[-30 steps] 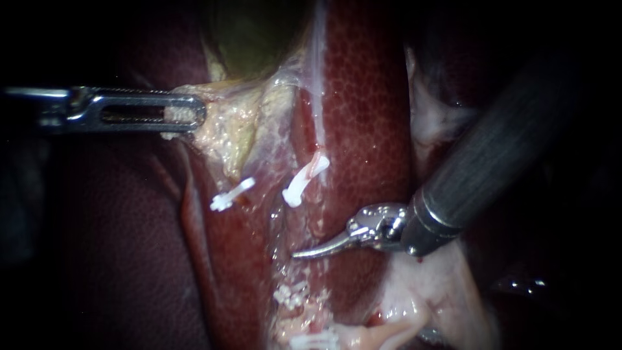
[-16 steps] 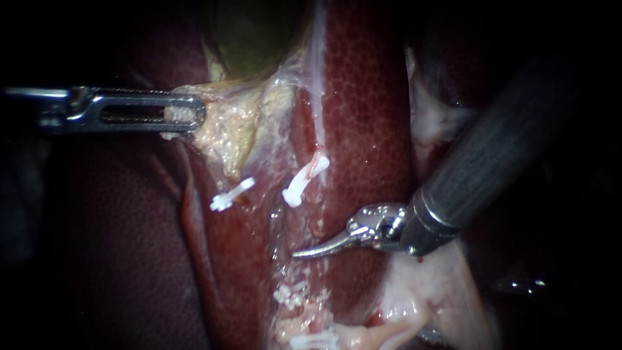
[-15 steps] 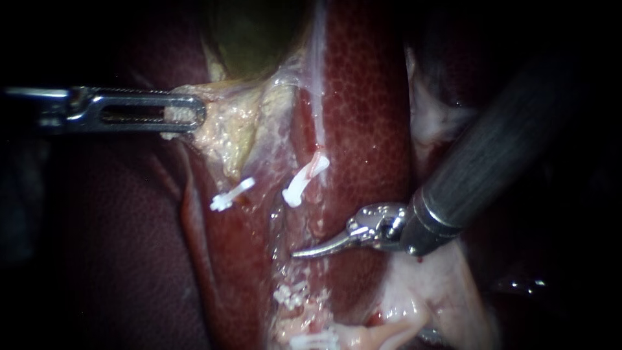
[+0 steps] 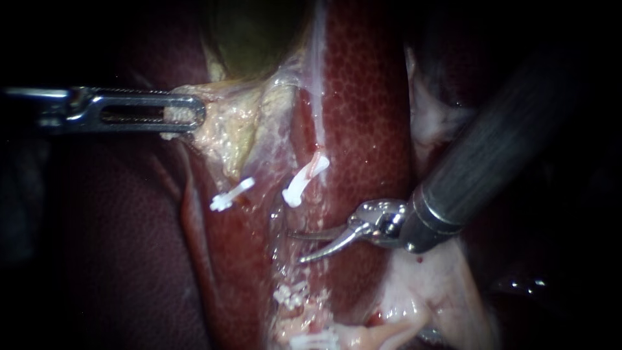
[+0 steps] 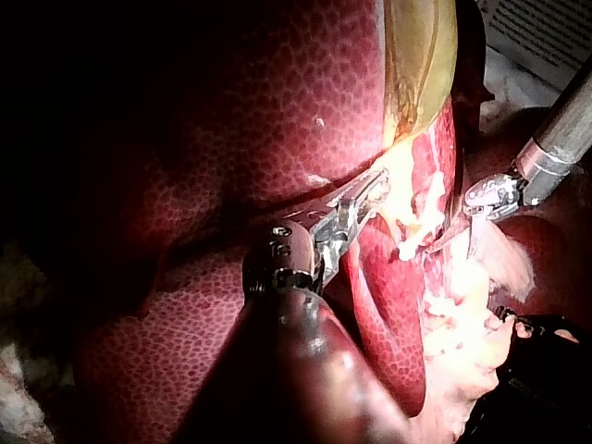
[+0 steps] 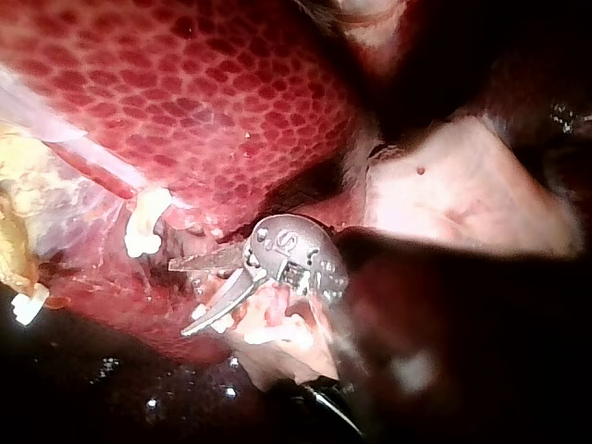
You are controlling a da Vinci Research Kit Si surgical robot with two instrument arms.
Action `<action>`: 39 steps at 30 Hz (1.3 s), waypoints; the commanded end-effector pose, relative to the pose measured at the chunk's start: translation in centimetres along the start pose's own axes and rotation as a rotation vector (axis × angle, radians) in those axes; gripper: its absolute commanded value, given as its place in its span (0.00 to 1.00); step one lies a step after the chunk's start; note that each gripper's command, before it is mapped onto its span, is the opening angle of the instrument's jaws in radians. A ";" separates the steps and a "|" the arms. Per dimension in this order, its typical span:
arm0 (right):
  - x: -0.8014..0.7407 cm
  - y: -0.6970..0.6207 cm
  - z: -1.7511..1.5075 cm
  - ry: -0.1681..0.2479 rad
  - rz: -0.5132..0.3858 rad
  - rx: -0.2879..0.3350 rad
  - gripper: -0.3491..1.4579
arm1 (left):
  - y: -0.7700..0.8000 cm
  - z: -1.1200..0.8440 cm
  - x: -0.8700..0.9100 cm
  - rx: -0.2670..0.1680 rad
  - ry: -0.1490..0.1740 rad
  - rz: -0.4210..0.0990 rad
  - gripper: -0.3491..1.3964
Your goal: Go back from the cut right tube
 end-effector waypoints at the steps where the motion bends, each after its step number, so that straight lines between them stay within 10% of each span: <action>1: 0.00 -0.01 0.00 -0.001 -0.006 0.001 0.80 | 0.00 0.00 0.00 0.001 0.000 0.000 0.00; 12: -0.02 -0.06 -0.02 -0.002 -0.013 0.004 0.85 | 0.00 0.00 0.00 0.001 0.000 0.000 0.00; 20: 0.10 -0.22 -0.20 0.065 -0.209 -0.118 0.98 | 0.00 0.00 0.01 0.001 0.000 0.001 0.00; 27: 0.47 -0.53 -0.63 0.081 -0.362 -0.186 0.98 | 0.01 0.01 0.02 0.000 -0.001 0.002 0.00; 39: 0.64 -0.93 -1.03 0.043 -0.451 -0.311 0.98 | 0.03 0.03 0.03 0.000 -0.001 0.002 0.00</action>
